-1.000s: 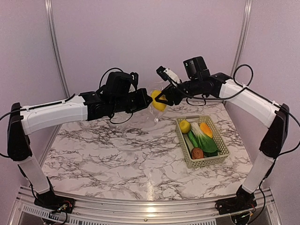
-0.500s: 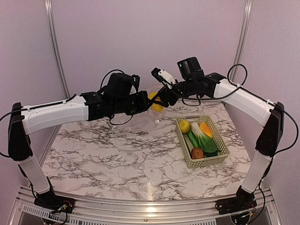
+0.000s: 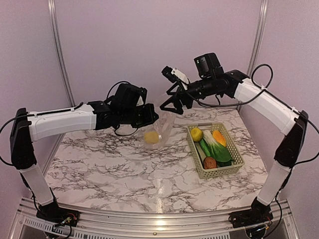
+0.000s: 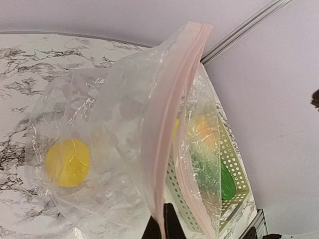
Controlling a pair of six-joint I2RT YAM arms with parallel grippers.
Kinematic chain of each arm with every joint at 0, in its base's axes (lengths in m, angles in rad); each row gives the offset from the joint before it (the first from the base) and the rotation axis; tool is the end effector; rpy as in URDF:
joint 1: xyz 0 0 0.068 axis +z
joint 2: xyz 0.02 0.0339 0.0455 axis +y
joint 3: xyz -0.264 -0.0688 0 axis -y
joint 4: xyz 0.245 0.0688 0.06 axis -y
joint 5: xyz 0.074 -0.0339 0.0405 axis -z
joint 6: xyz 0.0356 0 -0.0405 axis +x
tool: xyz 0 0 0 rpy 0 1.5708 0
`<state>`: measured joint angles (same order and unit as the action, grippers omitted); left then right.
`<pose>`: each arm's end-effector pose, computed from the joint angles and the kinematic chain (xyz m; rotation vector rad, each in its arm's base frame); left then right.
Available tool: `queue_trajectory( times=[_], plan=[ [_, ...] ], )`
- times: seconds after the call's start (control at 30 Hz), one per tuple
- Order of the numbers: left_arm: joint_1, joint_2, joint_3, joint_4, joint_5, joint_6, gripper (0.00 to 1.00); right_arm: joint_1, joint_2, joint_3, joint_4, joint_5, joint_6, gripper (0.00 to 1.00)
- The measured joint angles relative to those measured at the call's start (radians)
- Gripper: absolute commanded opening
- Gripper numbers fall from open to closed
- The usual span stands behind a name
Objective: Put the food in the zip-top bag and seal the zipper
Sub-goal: Place the fake fruit in the zipper food storage bag, then adjust the zipper food storage bag at the center of the board.
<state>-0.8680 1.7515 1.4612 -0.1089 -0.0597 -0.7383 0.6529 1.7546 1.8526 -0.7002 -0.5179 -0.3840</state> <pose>0.2733 -0.3193 0.3180 0.0948 2.1037 -0.9615 0.3012 0.2525 0.3973 -1.3248 1.7179 0.7155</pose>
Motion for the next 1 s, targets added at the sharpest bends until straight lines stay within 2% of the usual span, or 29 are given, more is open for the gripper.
queue_trajectory(
  times=[0.07,0.2,0.27,0.37,0.6,0.83,1.0],
  plan=[
    [0.016,-0.003,-0.018,-0.001,0.018,0.003,0.0,-0.014,-0.035,-0.002,-0.021,-0.016,-0.044,0.85],
    [0.037,-0.009,-0.031,-0.005,0.078,0.032,0.0,-0.031,-0.128,-0.006,-0.12,-0.062,-0.237,0.63],
    [0.037,-0.015,-0.031,-0.005,0.125,0.052,0.0,-0.027,-0.157,-0.009,-0.162,-0.069,-0.321,0.58],
    [0.035,-0.021,-0.031,-0.001,0.211,0.079,0.0,-0.019,-0.174,-0.02,-0.207,-0.062,-0.4,0.55],
    [0.034,-0.018,-0.076,0.152,0.338,0.053,0.0,-0.023,-0.161,-0.126,-0.198,-0.01,-0.384,0.52],
    [0.026,0.281,0.064,0.262,0.55,-0.044,0.0,-0.028,-0.15,-0.139,-0.251,-0.018,-0.475,0.5],
    [0.01,0.343,0.067,0.237,0.618,-0.06,0.0,-0.03,-0.18,-0.171,-0.313,-0.008,-0.59,0.48]
  ],
)
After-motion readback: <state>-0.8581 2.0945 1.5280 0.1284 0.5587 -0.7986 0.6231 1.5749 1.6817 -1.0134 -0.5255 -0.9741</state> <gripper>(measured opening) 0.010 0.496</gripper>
